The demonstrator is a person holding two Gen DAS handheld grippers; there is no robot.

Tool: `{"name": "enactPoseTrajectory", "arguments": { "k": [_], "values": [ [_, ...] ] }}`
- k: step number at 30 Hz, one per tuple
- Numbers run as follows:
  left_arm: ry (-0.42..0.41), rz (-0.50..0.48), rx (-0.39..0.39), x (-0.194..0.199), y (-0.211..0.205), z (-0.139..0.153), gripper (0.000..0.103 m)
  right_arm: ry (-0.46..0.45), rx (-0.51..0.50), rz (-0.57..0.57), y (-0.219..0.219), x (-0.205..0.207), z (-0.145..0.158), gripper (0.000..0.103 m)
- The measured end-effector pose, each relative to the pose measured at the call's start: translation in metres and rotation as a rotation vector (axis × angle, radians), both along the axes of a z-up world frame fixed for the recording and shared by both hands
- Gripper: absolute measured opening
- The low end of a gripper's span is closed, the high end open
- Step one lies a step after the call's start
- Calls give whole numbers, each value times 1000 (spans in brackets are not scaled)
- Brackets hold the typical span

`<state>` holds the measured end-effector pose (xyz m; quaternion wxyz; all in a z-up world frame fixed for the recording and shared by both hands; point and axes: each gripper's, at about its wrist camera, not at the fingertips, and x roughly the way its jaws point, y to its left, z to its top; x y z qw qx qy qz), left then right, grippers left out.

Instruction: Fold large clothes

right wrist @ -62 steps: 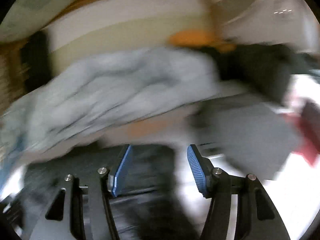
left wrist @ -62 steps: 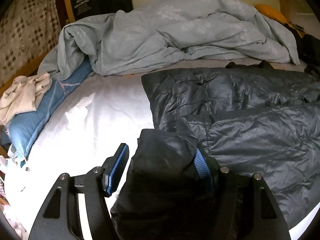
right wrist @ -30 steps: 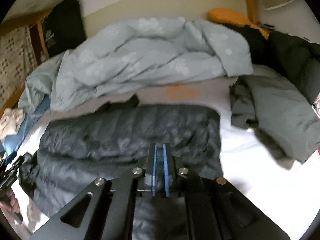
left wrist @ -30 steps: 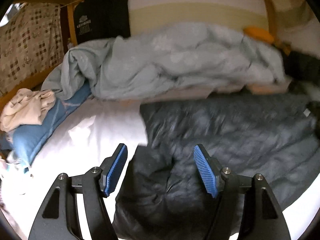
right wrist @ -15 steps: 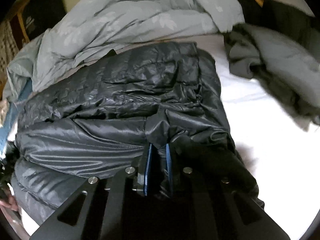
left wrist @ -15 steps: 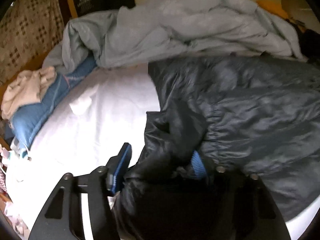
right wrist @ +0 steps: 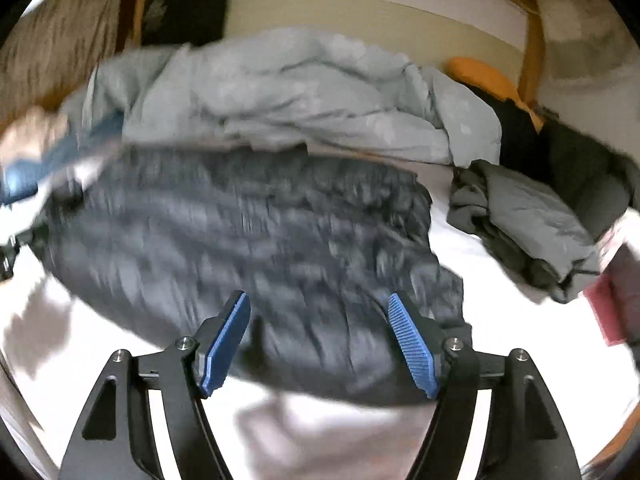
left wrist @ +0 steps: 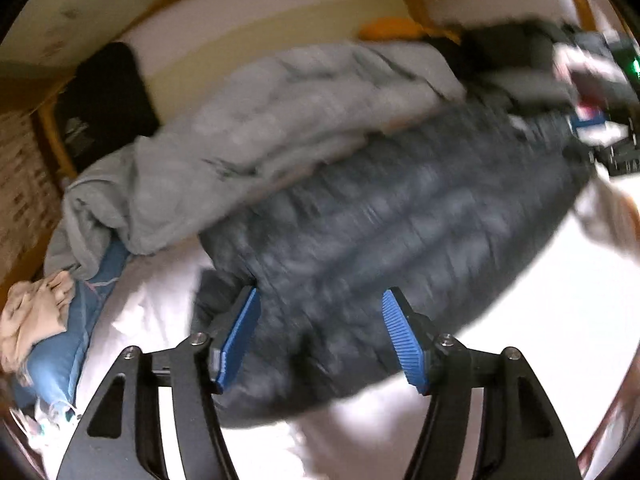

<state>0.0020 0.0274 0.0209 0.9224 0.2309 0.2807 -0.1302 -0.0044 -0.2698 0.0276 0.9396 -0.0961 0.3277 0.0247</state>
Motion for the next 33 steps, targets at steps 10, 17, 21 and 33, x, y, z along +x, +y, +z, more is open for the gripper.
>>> {"name": "enactPoseTrajectory", "arguments": {
  "k": [10,17,21,33],
  "values": [
    [140,58,90,-1,-10,-39,92,146,-93,110,26,4,-33,87],
    [165,168,98,28,0,-64,94,197,-323,95,51,13,-67,88],
    [149,215,40,40,6,-65,85,182,-316,50,48,18,-67,88],
    [9,265,-80,24,13,-30,21,107,-73,-69,10,16,-41,14]
  ]
}}
